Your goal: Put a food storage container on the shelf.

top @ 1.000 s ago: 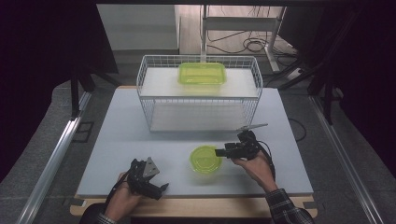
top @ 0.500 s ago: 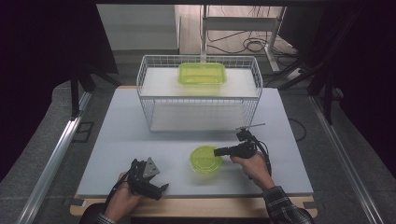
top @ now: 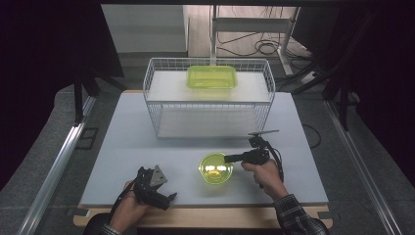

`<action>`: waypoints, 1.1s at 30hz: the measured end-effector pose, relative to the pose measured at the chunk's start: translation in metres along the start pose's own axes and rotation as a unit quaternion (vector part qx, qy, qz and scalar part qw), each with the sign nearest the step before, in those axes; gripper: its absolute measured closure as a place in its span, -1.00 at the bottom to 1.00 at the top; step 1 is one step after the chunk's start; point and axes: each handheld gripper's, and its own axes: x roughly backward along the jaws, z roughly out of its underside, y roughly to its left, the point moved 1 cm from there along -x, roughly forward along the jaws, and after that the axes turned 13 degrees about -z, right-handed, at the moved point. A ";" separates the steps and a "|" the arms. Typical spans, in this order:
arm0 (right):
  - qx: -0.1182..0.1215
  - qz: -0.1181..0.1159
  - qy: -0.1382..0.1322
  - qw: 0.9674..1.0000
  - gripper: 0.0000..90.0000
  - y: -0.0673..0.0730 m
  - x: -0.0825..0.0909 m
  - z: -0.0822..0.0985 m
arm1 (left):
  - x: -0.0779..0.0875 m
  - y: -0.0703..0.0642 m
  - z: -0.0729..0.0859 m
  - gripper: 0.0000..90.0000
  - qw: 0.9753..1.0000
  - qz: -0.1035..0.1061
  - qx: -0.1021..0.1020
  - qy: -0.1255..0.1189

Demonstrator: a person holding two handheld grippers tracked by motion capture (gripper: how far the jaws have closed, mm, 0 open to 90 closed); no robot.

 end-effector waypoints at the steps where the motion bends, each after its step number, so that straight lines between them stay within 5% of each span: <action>1: -0.001 -0.002 -0.003 1.000 0.80 0.000 0.001 0.000 | 0.000 0.000 0.000 -1.00 1.000 0.000 0.000 0.000; 21: 0.021 -0.041 -0.069 0.997 0.79 0.023 0.023 -0.023 | 0.001 0.001 -0.001 -1.00 1.000 -0.001 0.008 0.000; 33: 0.046 -0.029 -0.084 0.995 0.80 0.047 0.033 -0.044 | 0.005 0.006 -0.001 -1.00 0.999 0.005 0.037 -0.009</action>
